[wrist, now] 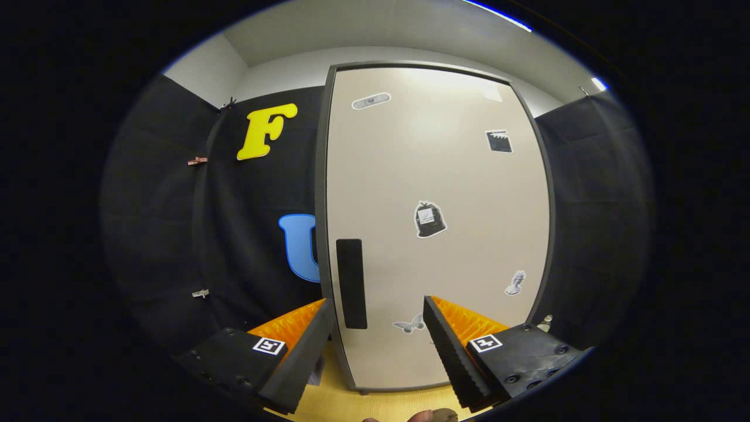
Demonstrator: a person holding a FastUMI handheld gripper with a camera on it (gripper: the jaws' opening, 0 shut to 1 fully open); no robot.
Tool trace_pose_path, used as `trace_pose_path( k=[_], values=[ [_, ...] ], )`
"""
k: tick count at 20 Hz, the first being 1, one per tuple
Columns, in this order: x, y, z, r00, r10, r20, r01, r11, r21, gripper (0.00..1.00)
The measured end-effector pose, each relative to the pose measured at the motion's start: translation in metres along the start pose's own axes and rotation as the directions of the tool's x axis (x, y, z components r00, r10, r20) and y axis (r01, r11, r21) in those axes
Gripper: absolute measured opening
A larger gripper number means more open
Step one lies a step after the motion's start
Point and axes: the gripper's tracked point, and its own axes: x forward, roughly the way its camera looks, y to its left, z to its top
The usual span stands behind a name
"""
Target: Open the shoe cabinet door, grab the shoes and put them into the shoe cabinet, then close the shoe cabinet door.
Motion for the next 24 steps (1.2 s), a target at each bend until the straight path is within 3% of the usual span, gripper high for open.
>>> trace_pose_path(
  k=[7,8,9,12,13,15,16,17,20,21,24],
  values=[
    [0.06,0.018,-0.018,0.999,0.003,-0.033,-0.001,0.999,0.033,0.97],
    [0.064,0.019,-0.02,0.999,0.005,-0.035,-0.003,0.999,0.033,0.96],
    [0.069,0.02,-0.021,0.999,0.006,-0.041,-0.005,0.999,0.034,0.86],
    [0.077,0.018,-0.025,0.998,-0.016,-0.052,0.018,0.999,0.031,0.83],
    [0.078,0.019,-0.023,0.999,-0.024,-0.038,0.025,0.999,0.027,0.65],
    [0.078,0.02,-0.023,0.999,-0.028,-0.034,0.028,1.0,-0.006,0.51],
    [0.08,0.024,-0.028,0.999,-0.021,-0.046,0.02,1.0,-0.016,0.51],
    [0.075,0.022,-0.025,1.0,-0.016,-0.025,0.015,1.0,-0.022,0.35],
    [0.075,0.023,-0.028,0.998,0.011,-0.059,-0.011,1.0,-0.007,0.28],
    [0.073,0.023,-0.026,0.998,0.024,-0.058,-0.024,1.0,-0.012,0.21],
    [0.057,0.026,-0.023,0.996,0.074,-0.051,-0.075,0.997,-0.01,0.21]
  ],
)
